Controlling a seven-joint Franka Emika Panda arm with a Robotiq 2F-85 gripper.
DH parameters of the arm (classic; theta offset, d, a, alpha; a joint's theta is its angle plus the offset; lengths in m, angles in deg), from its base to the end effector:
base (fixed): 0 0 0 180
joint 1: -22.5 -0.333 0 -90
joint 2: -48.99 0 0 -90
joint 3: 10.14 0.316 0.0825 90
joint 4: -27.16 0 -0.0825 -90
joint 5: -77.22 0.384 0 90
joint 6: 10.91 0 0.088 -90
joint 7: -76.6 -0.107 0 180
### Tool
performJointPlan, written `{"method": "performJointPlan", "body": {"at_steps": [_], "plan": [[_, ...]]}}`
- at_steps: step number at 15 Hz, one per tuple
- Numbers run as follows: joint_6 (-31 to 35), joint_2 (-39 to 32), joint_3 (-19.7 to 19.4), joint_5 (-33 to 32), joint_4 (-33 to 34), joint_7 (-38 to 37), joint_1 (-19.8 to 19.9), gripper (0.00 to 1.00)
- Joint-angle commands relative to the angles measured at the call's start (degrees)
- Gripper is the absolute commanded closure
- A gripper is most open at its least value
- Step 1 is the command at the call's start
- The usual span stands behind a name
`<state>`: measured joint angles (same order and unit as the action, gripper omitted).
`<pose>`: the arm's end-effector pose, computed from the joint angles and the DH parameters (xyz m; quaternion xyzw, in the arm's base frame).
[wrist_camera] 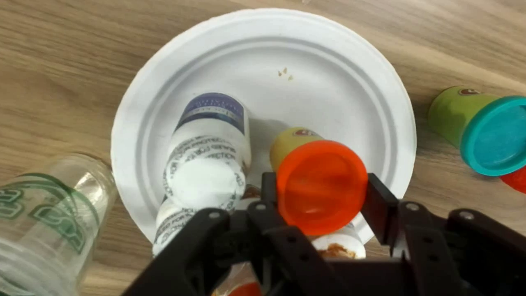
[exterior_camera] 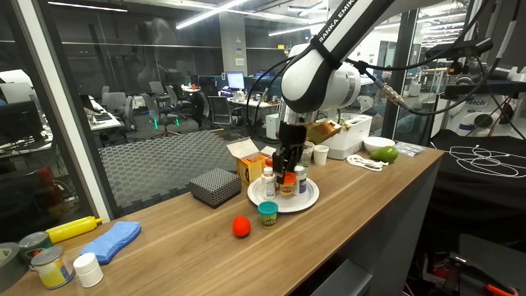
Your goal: Put three bottles on the white plate then stack clear cups together then put the rest of the bottles on the white plate
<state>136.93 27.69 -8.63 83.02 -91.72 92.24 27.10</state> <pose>0.6013 -0.0346 0.2610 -0.9949 -0.0670 -0.0713 0.0231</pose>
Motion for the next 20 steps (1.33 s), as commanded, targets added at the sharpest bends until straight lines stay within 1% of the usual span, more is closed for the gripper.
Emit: {"method": "performJointPlan", "body": {"at_steps": [1, 2, 3, 6, 12, 15, 17, 18, 20], "plan": [[0.7, -1.1, 1.6, 1.3, 1.8, 2.2, 1.7, 0.57], [0.7, -1.2, 1.8, 1.4, 1.9, 2.4, 1.9, 0.26], [0.8, -1.1, 1.9, 1.3, 2.0, 2.4, 1.9, 0.21], [0.9, -1.0, 2.0, 1.0, 2.2, 2.5, 1.9, 0.00], [1.1, 0.0, 2.8, 1.3, 2.1, 3.0, 1.9, 0.00], [0.0, 2.1, 3.0, 0.5, 0.6, 1.3, 0.7, 0.00], [-1.2, 4.9, 2.4, -1.0, -1.6, -1.9, -1.3, 0.00], [-0.7, 6.2, 1.9, -2.2, -2.9, -4.0, -2.5, 0.00], [-2.7, 9.7, 1.4, -3.9, -5.8, -10.5, -5.3, 0.00]]}}
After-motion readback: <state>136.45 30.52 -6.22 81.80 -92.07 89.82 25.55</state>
